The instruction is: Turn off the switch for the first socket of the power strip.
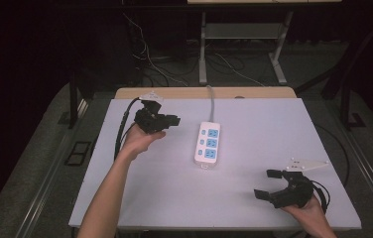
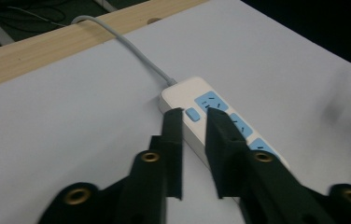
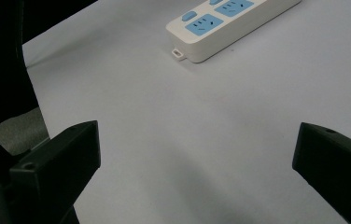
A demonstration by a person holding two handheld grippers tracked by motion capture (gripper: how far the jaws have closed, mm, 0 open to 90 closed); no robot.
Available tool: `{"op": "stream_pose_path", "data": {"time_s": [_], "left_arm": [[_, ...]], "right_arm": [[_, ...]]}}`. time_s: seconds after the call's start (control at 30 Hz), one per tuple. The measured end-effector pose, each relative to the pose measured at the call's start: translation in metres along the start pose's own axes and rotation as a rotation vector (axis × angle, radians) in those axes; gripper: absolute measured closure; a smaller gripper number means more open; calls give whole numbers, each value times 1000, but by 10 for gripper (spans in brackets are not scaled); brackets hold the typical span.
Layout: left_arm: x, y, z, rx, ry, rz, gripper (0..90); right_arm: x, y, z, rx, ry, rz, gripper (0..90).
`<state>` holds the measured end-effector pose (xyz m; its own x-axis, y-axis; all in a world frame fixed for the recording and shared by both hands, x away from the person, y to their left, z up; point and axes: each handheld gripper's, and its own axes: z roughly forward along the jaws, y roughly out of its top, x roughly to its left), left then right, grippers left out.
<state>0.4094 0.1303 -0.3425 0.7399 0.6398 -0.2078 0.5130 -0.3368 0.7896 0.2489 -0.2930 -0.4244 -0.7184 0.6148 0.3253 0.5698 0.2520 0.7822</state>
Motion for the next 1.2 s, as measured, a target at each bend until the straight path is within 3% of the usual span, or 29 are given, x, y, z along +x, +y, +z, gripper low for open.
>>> {"op": "stream_pose_path", "data": {"time_s": [0.27, 0.47, 0.6, 1.2], "left_arm": [[-1, -14, -20, -20, 1, -51, 474], [-1, -28, -31, -50, -27, -62, 189], [-2, -36, -34, -46, -20, -75, 8], [-25, -75, -51, -112, 11, -52, 0]], "right_arm": [[0, 0, 0, 0, -2, 1, 7], [0, 0, 0, -1, -2, 0, 7], [0, 0, 0, -1, -3, 3, 7], [1, 0, 1, 3, -1, 3, 7]]}}
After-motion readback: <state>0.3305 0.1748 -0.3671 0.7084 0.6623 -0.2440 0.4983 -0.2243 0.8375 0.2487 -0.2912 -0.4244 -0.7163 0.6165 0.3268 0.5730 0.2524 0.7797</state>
